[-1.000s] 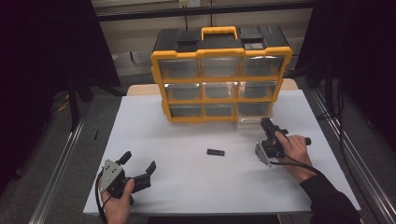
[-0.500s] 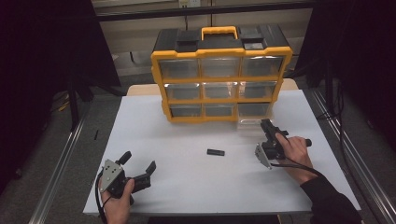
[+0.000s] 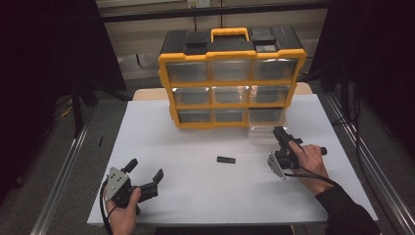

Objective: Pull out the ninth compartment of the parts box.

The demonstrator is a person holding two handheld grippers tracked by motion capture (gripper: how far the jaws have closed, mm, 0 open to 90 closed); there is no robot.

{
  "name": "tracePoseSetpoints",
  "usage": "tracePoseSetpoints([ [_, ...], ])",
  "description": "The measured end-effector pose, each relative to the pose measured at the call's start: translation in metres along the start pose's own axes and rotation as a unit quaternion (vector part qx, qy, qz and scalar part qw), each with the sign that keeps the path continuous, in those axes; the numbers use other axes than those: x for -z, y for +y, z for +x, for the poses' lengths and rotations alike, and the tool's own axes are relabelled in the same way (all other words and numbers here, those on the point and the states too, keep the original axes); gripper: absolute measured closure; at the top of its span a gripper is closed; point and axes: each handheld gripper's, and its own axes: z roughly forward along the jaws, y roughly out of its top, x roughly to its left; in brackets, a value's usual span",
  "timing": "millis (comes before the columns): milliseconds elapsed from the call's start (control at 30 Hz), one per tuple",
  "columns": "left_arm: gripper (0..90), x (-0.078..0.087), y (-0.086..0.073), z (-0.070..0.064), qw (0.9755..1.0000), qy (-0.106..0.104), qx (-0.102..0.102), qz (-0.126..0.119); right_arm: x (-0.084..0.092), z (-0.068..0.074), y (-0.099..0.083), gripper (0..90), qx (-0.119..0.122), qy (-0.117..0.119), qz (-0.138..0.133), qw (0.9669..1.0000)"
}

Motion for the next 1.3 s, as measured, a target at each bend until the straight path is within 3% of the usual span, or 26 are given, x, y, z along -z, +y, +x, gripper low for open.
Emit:
tracePoseSetpoints([
  [1000,2.2,0.0001,0.0001,0.0001,1.0,0.0,0.0,0.0,0.0033,0.0002,-0.0002,78.9,-0.007,0.002,0.0,1.0],
  [1233,2.2,0.0,0.0001,0.0,1.0,0.001,-0.001,0.0,0.003,-0.001,-0.0014,76.9,-0.029,0.004,-0.004,0.9996],
  [1300,2.2,0.0,0.0001,0.0,1.0,0.0,0.0,0.0,0.0028,-0.0016,-0.0018,72.6,-0.036,0.006,-0.008,0.9993],
])
